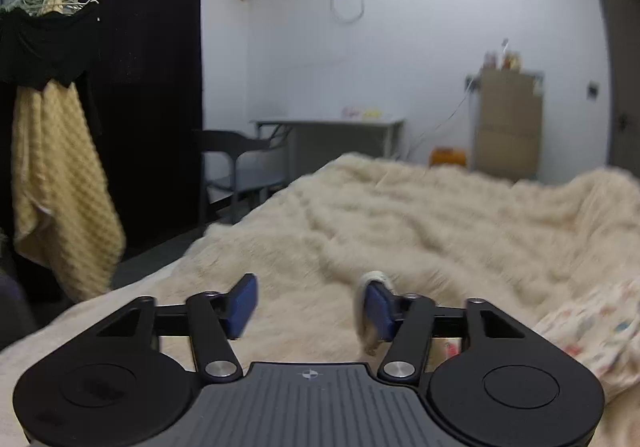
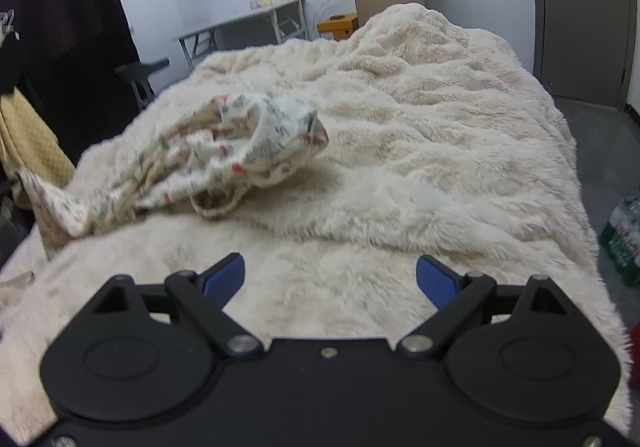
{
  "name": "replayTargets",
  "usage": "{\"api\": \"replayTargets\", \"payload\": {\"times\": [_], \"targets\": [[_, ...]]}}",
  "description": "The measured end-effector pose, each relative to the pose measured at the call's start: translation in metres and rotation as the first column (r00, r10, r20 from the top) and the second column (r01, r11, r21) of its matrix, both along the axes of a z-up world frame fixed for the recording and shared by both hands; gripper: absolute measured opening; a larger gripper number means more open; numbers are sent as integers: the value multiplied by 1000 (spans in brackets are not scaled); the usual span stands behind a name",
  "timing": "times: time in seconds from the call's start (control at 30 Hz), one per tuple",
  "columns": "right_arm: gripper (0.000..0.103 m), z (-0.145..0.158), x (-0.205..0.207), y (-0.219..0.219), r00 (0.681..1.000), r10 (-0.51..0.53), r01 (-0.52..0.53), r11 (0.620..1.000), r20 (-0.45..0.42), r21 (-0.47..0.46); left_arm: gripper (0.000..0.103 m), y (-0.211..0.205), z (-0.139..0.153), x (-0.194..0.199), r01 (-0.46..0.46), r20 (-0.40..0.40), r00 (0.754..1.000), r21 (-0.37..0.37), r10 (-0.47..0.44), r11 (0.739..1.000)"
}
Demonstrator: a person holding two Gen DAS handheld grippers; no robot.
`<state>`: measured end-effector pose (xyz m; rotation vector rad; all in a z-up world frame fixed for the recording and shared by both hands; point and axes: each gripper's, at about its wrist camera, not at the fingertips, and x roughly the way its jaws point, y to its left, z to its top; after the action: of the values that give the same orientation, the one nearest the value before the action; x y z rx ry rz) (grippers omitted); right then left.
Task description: Fold clothes
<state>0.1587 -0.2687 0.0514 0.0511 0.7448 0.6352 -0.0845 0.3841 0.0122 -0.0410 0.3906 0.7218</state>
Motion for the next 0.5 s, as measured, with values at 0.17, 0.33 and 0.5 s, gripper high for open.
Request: {"api": "replayTargets", "payload": {"times": [0.17,0.33,0.5], "targets": [[92,0,15,18,1000,9,-10,998,10,68,70,-12,-16,24,-72,-271,954,197,125,978],[92,-3,26,48,999,46,-48,995,19,87,82,-41,10,23,62,-213,977,213,-15,975],[89,-11,36,74,998,59,-60,996,12,72,85,-34,8,30,-3,-255,964,269,74,963]]}}
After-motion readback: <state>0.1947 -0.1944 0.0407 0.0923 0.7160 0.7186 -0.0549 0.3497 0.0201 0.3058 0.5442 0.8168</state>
